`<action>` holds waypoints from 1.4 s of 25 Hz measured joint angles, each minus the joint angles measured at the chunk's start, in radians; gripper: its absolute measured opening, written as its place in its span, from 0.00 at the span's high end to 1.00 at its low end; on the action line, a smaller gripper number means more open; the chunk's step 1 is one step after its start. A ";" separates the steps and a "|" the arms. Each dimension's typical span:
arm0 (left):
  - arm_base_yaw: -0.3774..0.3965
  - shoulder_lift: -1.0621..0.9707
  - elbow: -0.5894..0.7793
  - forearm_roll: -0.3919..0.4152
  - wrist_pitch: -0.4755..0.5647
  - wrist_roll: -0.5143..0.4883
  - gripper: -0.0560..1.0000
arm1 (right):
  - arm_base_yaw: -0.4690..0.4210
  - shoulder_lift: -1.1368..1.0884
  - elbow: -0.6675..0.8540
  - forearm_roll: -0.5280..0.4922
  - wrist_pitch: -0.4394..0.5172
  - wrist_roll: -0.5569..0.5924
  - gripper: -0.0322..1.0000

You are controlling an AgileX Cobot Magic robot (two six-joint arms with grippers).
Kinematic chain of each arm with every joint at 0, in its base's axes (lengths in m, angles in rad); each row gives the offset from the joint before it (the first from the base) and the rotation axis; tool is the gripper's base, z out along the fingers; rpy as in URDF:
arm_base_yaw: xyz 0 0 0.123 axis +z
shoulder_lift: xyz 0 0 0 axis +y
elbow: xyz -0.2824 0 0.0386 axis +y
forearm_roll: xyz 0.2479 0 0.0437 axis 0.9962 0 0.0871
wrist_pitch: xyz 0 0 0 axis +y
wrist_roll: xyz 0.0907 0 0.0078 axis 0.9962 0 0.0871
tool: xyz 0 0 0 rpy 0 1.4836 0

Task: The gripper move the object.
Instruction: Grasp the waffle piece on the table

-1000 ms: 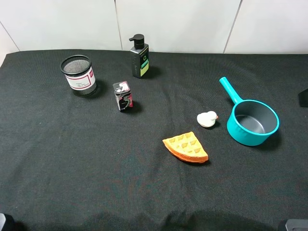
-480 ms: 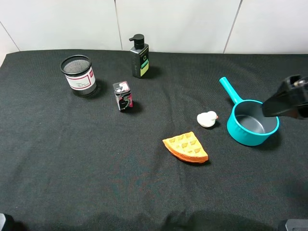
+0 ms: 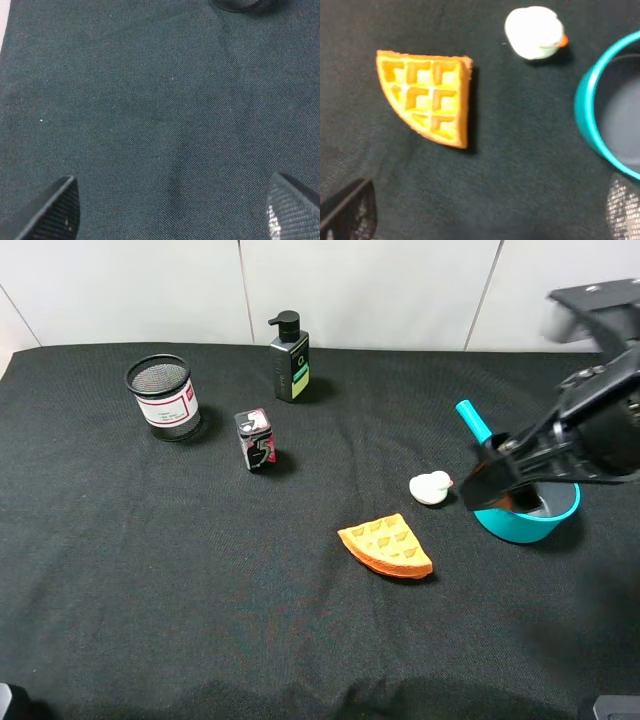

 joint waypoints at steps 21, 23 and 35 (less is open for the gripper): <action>0.000 0.000 0.000 0.000 0.000 0.000 0.20 | 0.270 0.331 -0.001 -0.030 -0.239 0.120 0.30; 0.000 0.000 0.000 0.000 0.000 0.000 0.20 | 0.281 0.352 -0.001 -0.035 -0.252 0.120 0.30; 0.000 0.000 0.000 0.000 0.000 0.000 0.20 | 0.288 0.495 -0.001 -0.056 -0.337 0.147 0.30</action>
